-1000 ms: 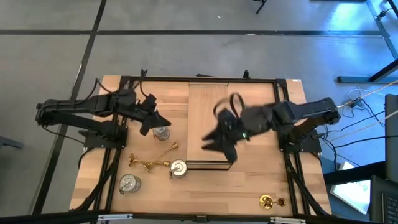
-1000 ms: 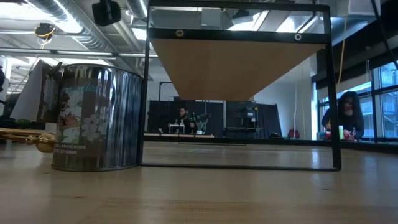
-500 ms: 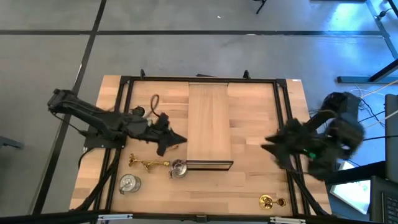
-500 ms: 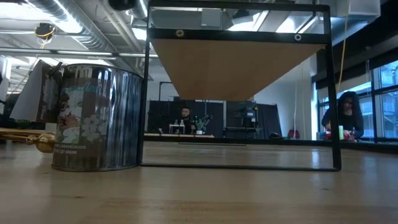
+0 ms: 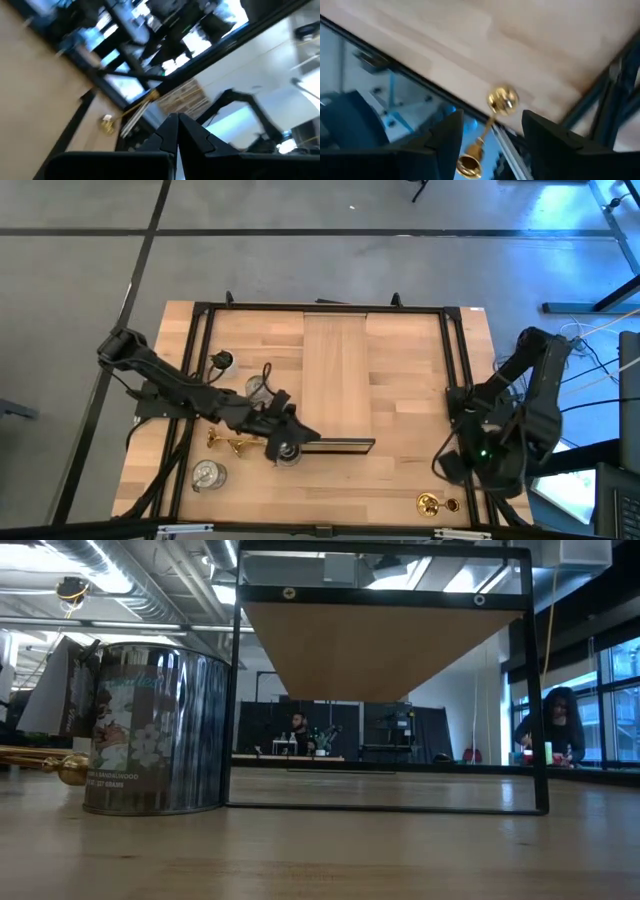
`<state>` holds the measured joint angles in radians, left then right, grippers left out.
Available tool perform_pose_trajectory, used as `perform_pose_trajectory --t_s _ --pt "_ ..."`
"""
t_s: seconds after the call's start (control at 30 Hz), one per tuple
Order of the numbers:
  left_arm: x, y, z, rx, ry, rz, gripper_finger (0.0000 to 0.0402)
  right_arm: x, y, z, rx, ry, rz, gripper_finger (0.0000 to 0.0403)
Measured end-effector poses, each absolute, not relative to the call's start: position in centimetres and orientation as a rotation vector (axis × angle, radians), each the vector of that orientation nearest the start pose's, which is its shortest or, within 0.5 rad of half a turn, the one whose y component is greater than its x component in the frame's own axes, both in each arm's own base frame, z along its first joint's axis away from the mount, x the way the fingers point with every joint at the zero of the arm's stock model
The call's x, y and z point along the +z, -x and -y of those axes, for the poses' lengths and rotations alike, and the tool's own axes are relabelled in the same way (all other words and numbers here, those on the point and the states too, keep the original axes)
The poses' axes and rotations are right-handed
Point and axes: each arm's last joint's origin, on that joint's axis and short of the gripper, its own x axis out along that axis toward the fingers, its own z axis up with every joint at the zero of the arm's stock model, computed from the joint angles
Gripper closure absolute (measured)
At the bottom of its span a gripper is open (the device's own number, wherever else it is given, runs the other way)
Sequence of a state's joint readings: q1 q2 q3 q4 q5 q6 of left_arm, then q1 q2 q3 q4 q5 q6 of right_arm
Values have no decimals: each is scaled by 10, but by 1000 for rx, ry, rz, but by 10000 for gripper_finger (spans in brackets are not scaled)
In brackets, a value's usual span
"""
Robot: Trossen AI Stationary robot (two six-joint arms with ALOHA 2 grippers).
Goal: Pick & Place candle stick holders
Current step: Put the bottom right gold candle holder on the shelf
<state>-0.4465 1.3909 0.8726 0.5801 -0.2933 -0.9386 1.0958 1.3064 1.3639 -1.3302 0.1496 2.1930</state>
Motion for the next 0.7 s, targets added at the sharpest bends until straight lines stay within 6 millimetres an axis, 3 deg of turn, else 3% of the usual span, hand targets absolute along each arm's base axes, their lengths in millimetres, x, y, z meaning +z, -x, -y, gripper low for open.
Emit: perform_pose_trajectory --t_s 0.33,0.7 --pt "331 -261 139 -159 800 211 398 293 -114 -208 -572 -1181 -1458 196" --pt "334 -251 154 -110 759 218 398 247 -133 -210 -432 -1294 -1567 196"
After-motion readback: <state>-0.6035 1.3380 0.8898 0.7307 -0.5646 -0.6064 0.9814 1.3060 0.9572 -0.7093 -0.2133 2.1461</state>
